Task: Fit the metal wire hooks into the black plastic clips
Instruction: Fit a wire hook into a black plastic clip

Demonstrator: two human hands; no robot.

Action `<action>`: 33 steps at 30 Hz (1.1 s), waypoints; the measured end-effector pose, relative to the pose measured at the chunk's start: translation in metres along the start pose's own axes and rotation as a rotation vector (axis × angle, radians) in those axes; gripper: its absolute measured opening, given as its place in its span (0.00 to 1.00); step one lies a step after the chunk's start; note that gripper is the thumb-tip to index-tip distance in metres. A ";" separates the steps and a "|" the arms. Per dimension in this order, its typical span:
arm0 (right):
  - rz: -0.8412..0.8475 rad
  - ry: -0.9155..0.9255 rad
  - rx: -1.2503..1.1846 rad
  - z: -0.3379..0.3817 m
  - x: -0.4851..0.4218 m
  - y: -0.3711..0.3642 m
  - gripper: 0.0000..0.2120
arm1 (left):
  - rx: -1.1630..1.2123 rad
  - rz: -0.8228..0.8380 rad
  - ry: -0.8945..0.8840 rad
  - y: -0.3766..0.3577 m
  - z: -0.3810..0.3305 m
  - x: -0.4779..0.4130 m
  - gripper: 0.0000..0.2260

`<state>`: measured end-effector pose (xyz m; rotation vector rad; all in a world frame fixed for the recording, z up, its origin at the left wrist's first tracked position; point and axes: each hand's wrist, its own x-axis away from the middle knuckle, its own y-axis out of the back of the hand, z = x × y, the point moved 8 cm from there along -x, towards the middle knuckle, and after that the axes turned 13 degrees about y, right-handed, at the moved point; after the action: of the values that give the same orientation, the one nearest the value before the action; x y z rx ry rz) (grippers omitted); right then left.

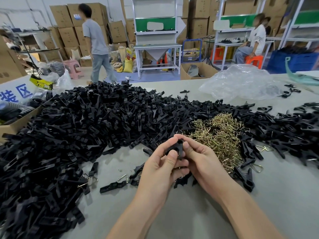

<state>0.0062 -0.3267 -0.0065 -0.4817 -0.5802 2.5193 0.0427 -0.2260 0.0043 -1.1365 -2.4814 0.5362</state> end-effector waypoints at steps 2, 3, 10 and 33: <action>0.008 -0.009 0.012 0.000 0.001 0.000 0.14 | 0.113 0.082 0.067 -0.006 0.005 0.001 0.15; 0.021 -0.007 0.003 0.001 0.002 -0.001 0.14 | 0.160 0.119 0.090 -0.008 0.006 0.002 0.16; 0.077 -0.002 -0.060 0.002 0.000 -0.001 0.13 | 0.268 0.196 0.133 -0.006 0.006 -0.001 0.14; 0.123 0.034 -0.057 0.005 0.000 -0.004 0.14 | 0.285 0.154 0.161 -0.001 0.003 -0.008 0.13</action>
<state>0.0058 -0.3250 0.0000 -0.5961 -0.6282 2.6104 0.0456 -0.2335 0.0008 -1.2078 -2.1120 0.7808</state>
